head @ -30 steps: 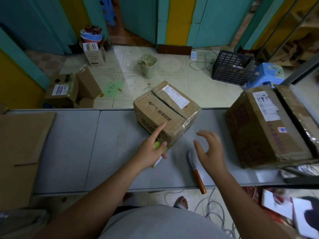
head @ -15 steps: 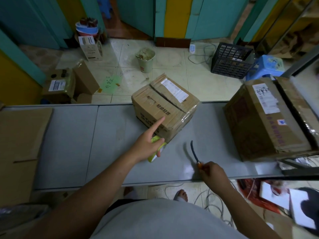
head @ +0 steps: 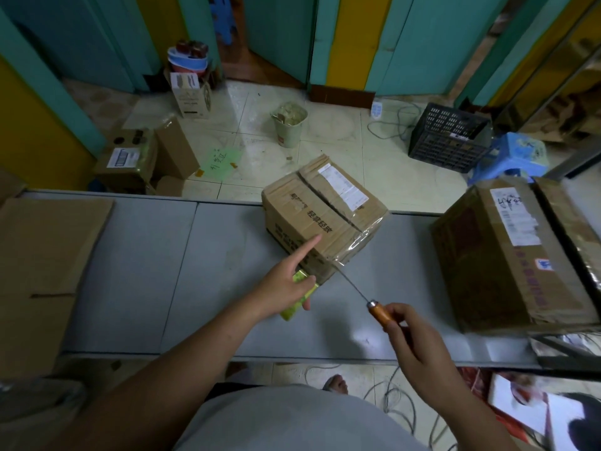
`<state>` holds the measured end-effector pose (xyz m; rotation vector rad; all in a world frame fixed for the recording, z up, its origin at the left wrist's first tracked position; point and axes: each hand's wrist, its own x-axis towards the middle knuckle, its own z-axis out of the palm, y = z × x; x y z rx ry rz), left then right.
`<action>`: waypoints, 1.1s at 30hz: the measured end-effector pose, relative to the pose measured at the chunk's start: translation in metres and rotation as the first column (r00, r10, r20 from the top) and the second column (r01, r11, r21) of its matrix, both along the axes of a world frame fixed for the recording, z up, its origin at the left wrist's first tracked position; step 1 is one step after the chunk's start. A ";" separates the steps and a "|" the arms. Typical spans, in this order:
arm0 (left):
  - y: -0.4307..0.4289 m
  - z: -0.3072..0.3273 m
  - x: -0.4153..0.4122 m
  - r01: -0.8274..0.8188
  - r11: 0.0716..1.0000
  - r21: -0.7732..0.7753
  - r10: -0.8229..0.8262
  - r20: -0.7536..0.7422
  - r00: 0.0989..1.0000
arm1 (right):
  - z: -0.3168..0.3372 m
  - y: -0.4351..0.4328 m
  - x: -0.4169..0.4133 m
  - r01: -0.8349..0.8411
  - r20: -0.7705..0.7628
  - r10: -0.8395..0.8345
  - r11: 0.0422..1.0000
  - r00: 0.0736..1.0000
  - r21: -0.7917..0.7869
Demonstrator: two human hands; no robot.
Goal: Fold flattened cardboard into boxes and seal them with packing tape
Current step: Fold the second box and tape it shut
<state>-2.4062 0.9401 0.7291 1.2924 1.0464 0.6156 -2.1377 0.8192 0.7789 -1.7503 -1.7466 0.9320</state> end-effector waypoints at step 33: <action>0.003 0.000 -0.006 0.036 0.999 -0.003 -0.036 0.012 0.999 | 0.024 0.031 -0.024 -0.091 0.129 0.104 0.990 0.986 -0.107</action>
